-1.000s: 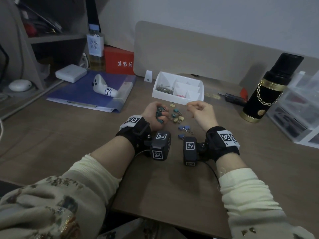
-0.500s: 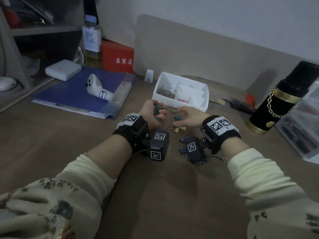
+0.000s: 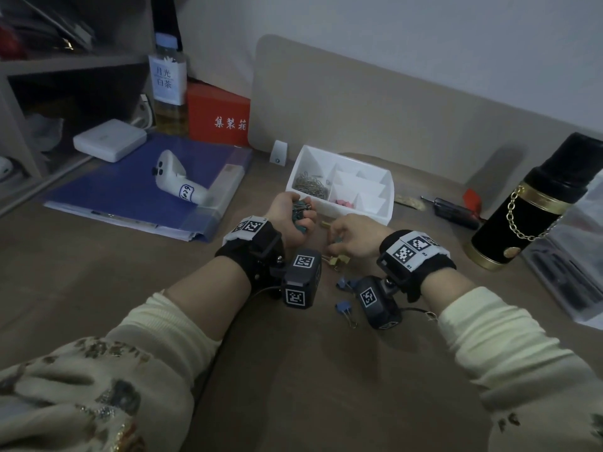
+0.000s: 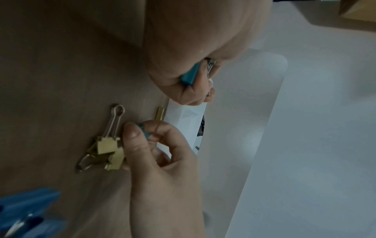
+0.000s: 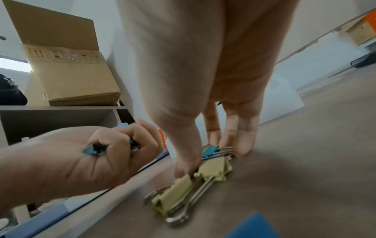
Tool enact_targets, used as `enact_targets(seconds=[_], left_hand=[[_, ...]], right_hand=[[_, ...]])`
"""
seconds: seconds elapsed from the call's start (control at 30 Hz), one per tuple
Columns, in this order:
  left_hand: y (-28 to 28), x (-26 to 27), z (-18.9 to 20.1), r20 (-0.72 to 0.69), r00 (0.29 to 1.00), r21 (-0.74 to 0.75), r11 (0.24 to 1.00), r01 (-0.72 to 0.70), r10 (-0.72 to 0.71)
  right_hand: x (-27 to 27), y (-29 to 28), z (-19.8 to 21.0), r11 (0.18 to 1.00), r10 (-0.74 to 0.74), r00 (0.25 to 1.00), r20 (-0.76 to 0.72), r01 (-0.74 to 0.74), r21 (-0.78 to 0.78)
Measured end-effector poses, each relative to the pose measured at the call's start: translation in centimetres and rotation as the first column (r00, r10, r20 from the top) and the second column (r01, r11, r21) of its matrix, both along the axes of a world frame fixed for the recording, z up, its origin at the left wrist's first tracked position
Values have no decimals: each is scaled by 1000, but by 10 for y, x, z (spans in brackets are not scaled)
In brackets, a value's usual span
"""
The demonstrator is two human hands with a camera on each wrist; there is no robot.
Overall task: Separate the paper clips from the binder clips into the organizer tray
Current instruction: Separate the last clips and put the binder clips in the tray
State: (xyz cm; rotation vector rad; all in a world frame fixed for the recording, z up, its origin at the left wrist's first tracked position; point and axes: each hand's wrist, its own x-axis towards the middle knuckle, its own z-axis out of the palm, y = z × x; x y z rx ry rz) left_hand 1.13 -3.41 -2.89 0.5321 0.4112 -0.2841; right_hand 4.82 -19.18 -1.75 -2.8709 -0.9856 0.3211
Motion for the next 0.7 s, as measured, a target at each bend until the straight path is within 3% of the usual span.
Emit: enact_targets(seconds=[0.1,0.2,0.4,0.7], left_hand=[[-4,6,9,14,1000,14,1000,10,-11],[-9,14,16,31,999,48,999,11,-12],[-22,36,22,29,999,88,996,32,-35],[-54,71,36,18,999,134,990,49,-52]], right_hand=[[5,-5,2,999,2,1000,4,-2,52],[11,-11,9,980,15,997,-71,0,199],[31,-29,25,864,-41,988,-148,110,491],[80,-52,29,886,-221,975,-30,214,412]])
